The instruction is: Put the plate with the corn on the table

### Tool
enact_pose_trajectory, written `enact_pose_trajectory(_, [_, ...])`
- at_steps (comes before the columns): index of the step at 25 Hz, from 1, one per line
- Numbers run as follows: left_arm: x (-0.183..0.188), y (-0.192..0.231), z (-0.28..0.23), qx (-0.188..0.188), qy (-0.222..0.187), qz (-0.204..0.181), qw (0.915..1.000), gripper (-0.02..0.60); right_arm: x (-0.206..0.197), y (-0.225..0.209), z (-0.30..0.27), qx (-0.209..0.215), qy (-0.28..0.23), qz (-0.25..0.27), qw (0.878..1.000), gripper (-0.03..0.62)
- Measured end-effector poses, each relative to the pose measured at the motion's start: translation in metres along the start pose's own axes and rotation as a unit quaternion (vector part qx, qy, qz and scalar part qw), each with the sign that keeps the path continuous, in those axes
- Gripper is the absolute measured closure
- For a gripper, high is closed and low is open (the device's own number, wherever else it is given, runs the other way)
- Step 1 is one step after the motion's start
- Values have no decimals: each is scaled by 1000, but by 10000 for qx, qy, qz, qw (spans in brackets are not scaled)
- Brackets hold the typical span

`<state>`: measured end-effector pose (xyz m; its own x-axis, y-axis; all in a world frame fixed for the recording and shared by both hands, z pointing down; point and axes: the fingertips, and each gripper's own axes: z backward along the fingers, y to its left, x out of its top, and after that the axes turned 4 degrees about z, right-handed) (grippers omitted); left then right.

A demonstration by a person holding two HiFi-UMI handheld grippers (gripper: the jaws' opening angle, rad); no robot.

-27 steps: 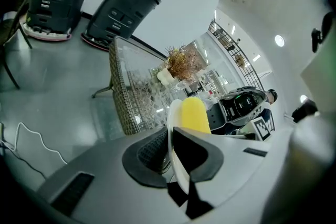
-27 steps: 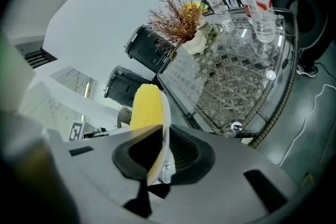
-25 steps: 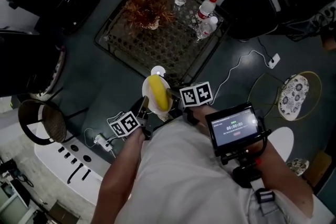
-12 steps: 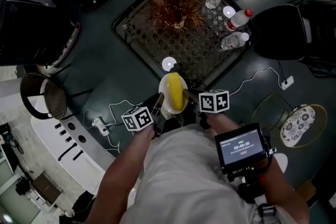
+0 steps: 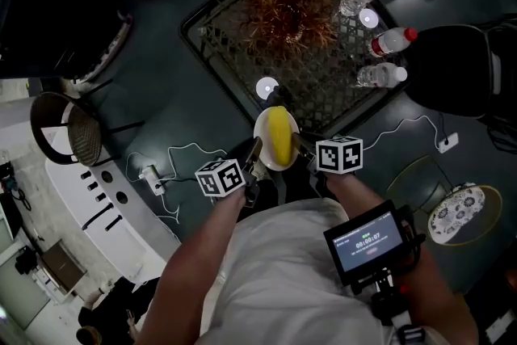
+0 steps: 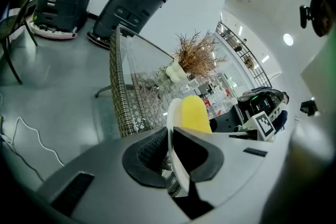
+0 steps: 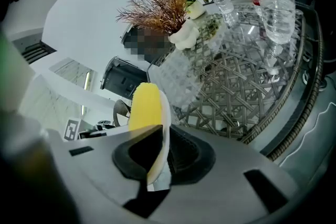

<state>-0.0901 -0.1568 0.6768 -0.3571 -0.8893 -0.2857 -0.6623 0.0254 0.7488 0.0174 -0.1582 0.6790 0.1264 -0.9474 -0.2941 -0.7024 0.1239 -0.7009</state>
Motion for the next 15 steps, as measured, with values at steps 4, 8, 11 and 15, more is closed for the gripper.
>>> enact_pose_trajectory(4, [3,5,-14,45,-26,-27,10000,545,6,-13,-7,-52,1,22,10000,546])
enact_pose_trajectory(8, [4,8,-29,97,-55,-54,9999,545,12,-27,-12,-129,-47,43,9999,546])
enact_pose_trajectory(11, [10,11,-40,128,-128,-68,9998,545,21,-37,-17,-187,-102,96,9997,546])
enact_pose_trajectory(15, [22,13,-56,137,-202,-103,9996,545,35,-48,-24,-211,-203,132,9995,545])
